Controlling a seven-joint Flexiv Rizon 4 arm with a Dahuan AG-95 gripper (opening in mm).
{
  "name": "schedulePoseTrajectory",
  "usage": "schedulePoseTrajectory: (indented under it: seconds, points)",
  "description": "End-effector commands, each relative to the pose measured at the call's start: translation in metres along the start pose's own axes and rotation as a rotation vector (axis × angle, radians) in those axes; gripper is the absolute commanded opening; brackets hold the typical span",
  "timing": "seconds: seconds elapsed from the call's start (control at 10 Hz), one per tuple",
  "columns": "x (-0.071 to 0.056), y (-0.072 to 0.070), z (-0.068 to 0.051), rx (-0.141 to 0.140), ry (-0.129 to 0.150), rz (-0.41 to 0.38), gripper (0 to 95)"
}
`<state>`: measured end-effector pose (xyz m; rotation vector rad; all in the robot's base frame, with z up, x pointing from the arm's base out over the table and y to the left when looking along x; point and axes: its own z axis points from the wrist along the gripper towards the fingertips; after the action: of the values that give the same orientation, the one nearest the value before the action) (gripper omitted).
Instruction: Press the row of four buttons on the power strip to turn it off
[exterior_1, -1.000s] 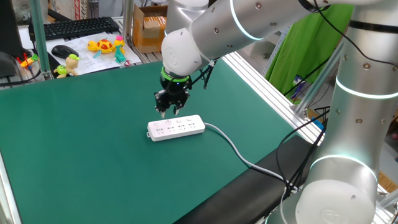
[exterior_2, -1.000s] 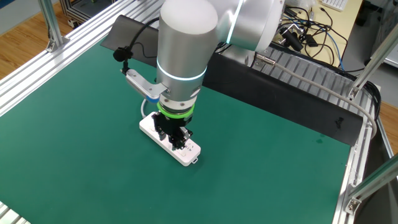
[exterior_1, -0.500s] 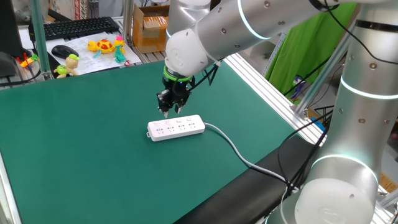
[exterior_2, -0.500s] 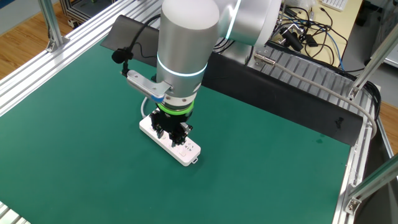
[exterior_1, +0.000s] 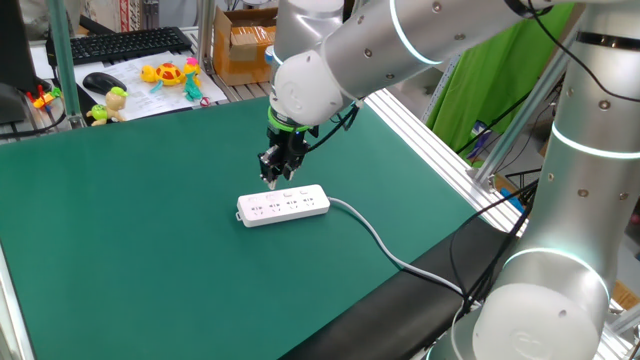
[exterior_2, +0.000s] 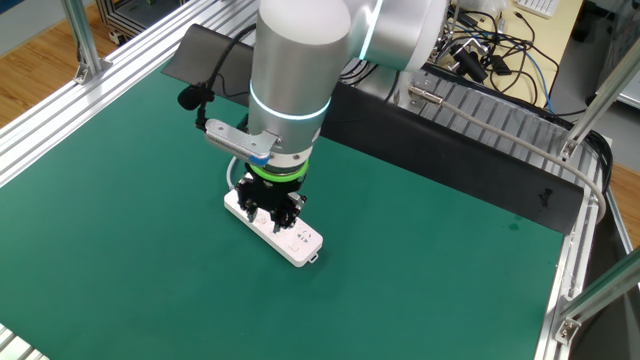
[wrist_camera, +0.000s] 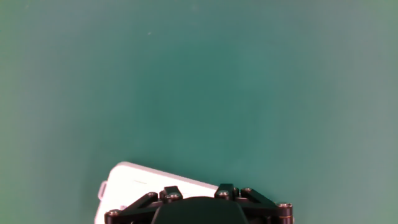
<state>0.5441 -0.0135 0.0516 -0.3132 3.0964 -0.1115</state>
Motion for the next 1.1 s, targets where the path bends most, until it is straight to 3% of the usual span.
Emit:
schedulePoseTrajectory:
  seconds: [0.1,0.3,0.5,0.8,1.0,1.1]
  points:
    - [0.004,-0.009,0.008,-0.014,-0.004,-0.043,38.0]
    - [0.015,-0.007,0.011,-0.013,0.007,-0.024,38.0]
    - [0.021,-0.006,0.008,-0.049,0.031,0.063,38.0]
    - [0.022,-0.007,0.006,-0.128,0.035,0.201,38.0]
    - [0.022,-0.005,0.004,-0.133,0.035,0.305,38.0]
    - [0.022,-0.005,0.004,-0.160,0.037,0.394,38.0]
